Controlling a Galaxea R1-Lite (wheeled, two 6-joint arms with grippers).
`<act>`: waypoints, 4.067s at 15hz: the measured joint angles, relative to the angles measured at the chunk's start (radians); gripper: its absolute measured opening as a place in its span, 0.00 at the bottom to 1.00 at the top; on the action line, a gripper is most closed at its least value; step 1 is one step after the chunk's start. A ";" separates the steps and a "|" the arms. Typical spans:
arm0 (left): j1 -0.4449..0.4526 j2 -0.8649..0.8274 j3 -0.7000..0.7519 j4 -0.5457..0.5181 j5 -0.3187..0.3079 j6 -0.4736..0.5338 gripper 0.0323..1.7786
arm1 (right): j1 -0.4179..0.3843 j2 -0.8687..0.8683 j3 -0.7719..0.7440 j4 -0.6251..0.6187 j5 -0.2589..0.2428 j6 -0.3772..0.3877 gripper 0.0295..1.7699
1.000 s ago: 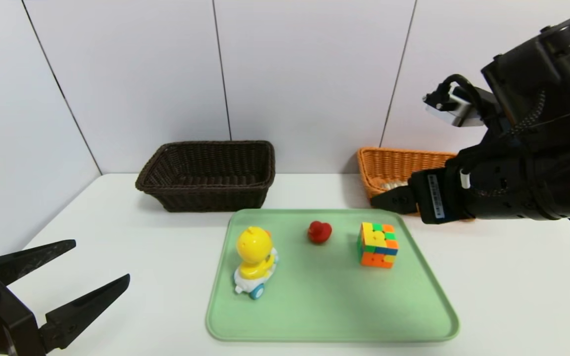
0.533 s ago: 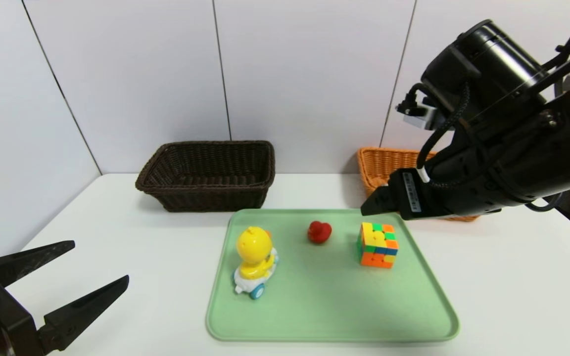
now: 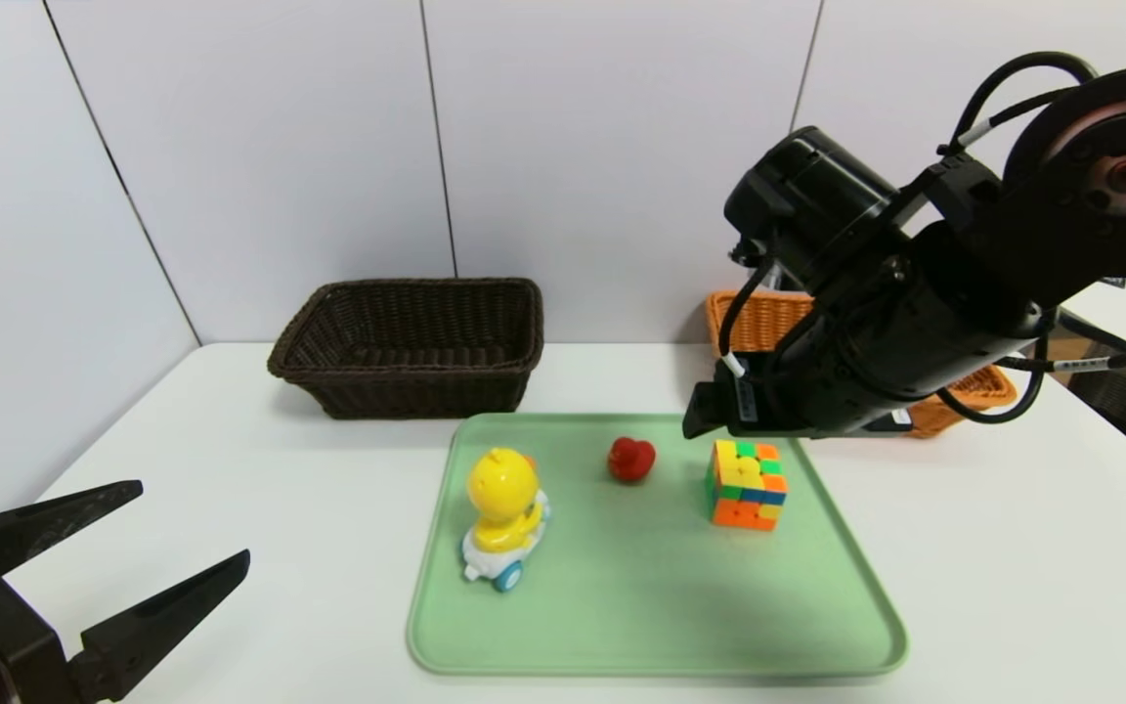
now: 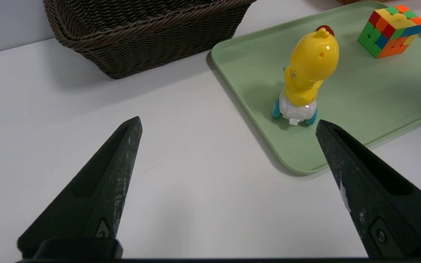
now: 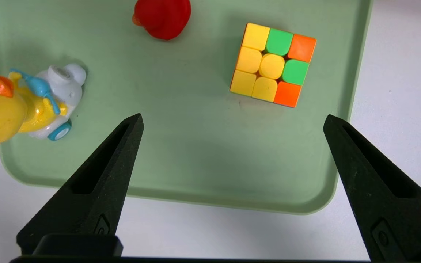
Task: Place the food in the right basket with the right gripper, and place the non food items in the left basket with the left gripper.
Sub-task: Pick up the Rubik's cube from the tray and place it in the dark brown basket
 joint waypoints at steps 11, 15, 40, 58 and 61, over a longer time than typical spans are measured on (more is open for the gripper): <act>0.001 -0.003 0.006 0.000 0.001 0.000 0.95 | -0.050 0.049 0.027 0.012 -0.032 0.042 0.96; 0.001 -0.003 0.007 0.000 0.000 0.000 0.95 | -0.061 0.057 0.041 0.011 -0.030 0.056 0.96; 0.001 -0.014 0.021 0.000 0.000 -0.001 0.95 | -0.097 0.192 0.060 -0.058 -0.032 0.076 0.96; 0.001 -0.016 0.024 0.000 0.001 -0.003 0.95 | -0.061 0.155 0.057 -0.061 -0.063 0.068 0.51; 0.001 -0.016 0.024 0.000 0.000 -0.002 0.95 | -0.029 0.091 0.043 -0.057 -0.109 0.048 0.51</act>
